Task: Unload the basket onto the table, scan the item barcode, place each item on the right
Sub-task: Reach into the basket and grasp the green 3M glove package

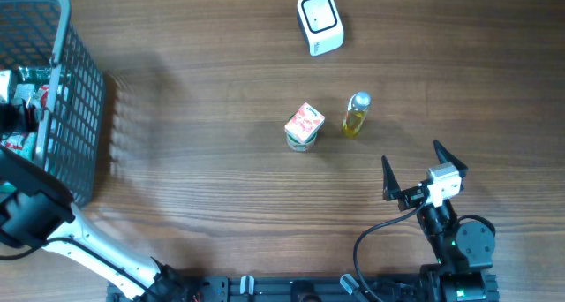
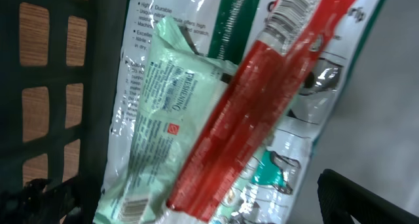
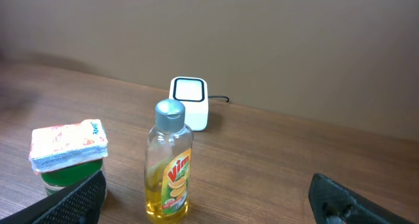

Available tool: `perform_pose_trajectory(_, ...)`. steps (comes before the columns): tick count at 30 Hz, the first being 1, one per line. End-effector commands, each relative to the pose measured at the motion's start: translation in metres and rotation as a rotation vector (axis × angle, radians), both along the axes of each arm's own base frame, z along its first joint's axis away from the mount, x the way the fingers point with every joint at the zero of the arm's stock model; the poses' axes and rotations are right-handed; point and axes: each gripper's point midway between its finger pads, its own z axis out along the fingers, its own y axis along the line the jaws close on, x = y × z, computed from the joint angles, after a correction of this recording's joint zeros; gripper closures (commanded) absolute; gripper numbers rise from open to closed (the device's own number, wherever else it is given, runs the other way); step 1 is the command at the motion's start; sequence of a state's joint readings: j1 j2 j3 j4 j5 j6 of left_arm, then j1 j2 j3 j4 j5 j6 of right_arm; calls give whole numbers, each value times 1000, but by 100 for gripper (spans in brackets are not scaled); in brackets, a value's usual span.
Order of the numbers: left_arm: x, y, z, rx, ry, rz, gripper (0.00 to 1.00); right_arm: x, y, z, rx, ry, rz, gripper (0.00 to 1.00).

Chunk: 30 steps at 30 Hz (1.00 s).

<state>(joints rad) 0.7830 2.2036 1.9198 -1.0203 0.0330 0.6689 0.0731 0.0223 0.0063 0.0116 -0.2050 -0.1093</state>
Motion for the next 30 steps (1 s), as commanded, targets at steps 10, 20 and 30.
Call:
perform_pose_trajectory(10,-8,-3,-42,-127,8,-13,0,0,-1,1,5,-6,-3,0)
perform_pose_trajectory(20,-3,0,-39,-130,-21,49,0,0,-1,1,5,-6,-3,0)
perform_pose_trajectory(30,8,18,-63,-75,-40,39,0,0,-1,1,5,-6,-3,0)
